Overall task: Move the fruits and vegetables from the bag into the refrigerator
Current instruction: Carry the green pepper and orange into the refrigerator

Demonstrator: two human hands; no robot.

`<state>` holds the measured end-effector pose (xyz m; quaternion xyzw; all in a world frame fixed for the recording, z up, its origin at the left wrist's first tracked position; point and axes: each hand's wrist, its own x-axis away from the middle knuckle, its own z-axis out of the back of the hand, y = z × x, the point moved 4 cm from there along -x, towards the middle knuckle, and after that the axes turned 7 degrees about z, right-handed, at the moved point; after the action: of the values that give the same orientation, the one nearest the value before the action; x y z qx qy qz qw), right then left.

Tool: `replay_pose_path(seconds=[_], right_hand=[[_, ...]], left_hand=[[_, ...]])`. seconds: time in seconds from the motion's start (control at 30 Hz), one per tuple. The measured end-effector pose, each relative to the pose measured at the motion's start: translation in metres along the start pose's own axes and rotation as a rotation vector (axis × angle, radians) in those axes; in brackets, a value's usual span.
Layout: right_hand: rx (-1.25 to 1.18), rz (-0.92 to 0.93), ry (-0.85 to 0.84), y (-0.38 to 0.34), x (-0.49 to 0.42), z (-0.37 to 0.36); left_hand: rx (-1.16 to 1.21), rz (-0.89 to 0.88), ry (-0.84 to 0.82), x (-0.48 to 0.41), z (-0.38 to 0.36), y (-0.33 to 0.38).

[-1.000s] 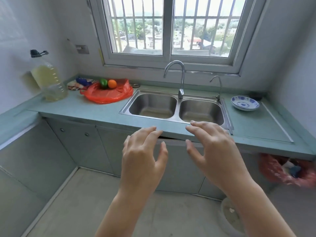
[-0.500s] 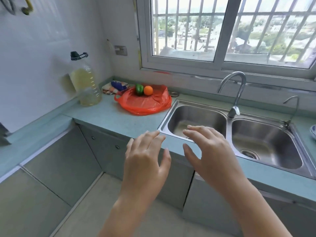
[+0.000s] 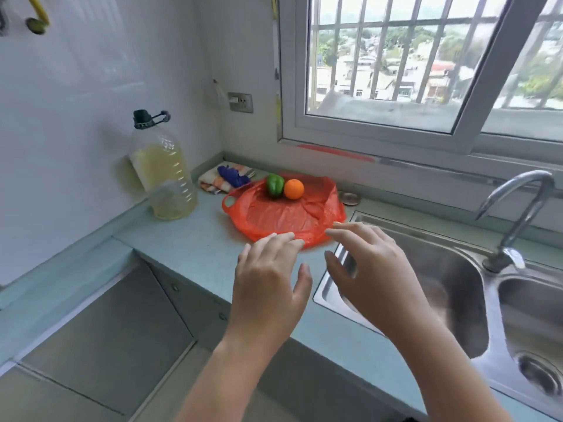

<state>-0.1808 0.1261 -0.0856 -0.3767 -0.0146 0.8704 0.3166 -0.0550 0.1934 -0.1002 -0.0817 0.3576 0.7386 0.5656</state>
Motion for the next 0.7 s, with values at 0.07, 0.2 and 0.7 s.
replay_pose_path(seconds=[0.07, 0.2, 0.7], right_hand=[[-0.008, 0.011, -0.002, 0.007, -0.025, -0.018], [-0.052, 0.022, -0.052, 0.012, -0.063, -0.058], [-0.014, -0.134, -0.087, -0.02, -0.201, -0.225]], left_hand=[[-0.005, 0.021, 0.006, -0.023, -0.008, -0.018], [0.055, 0.08, -0.005, -0.057, -0.018, -0.06], [0.277, 0.032, -0.179, -0.204, -0.032, -0.239]])
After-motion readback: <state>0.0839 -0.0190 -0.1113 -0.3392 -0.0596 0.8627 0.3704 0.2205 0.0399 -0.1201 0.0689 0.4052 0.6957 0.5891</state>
